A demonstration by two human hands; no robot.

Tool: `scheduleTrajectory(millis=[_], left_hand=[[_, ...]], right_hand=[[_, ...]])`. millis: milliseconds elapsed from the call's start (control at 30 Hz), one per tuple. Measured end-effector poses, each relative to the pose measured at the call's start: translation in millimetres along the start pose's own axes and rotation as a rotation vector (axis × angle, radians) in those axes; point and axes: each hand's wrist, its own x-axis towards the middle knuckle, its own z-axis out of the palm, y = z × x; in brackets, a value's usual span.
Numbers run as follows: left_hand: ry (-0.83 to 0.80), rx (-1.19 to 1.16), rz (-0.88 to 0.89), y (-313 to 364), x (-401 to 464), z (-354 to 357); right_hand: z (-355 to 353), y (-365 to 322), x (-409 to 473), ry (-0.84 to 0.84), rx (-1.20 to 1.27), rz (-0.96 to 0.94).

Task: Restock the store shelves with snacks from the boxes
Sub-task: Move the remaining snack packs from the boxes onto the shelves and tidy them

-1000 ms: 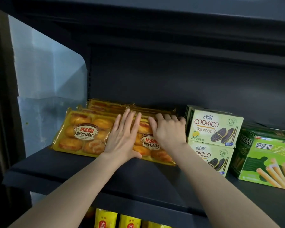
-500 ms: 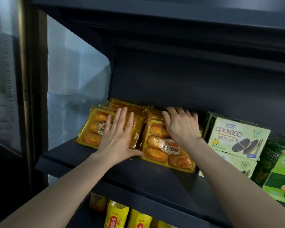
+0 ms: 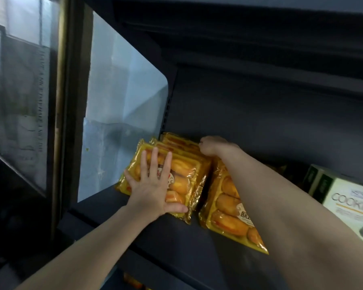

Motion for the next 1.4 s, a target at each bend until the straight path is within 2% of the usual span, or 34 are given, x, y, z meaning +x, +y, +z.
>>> scheduleTrajectory(millis=[300, 467, 567, 700, 867, 1000, 1100, 1200, 1267, 1400], left_hand=[[-0.122, -0.229, 0.153, -19.2, -5.3, -17.5], [-0.001, -0.138, 0.105, 2.5, 17.5, -11.0], [0.093, -0.087, 0.091, 8.9, 23.7, -6.5], [0.11, -0.189, 0.151, -15.1, 11.0, -8.6], [0.084, -0.257, 0.078, -29.4, 10.6, -9.7], [0.122, -0.262, 0.073, -29.1, 13.3, -2.1], [0.108, -0.241, 0.059, -31.4, 12.2, 5.9], [0.129, -0.217, 0.067, -31.4, 11.2, 10.8], [0.165, -0.201, 0.077, -31.1, 10.1, 10.0], [0.263, -0.121, 0.081, -24.6, 17.3, 10.6]], right_hand=[[-7.9, -11.6, 8.5, -0.018, -0.023, -0.081], [-0.8, 1.7, -2.6, -0.036, -0.007, -0.069], [-2.9, -3.4, -21.5, 0.032, -0.007, -0.071], [-1.4, -28.4, -69.3, 0.223, -0.123, -0.164], [34.1, -57.7, -115.2, 0.18, -0.393, -0.185], [28.5, -54.3, -107.7, 0.271, -0.198, -0.17], [12.4, -46.5, -85.6, 0.284, -0.004, -0.07], [6.5, -32.8, -58.5, 0.039, 0.057, 0.036], [2.1, -30.2, -54.7, -0.055, 0.097, 0.012], [-5.3, -32.5, -60.1, 0.08, 0.137, -0.09]])
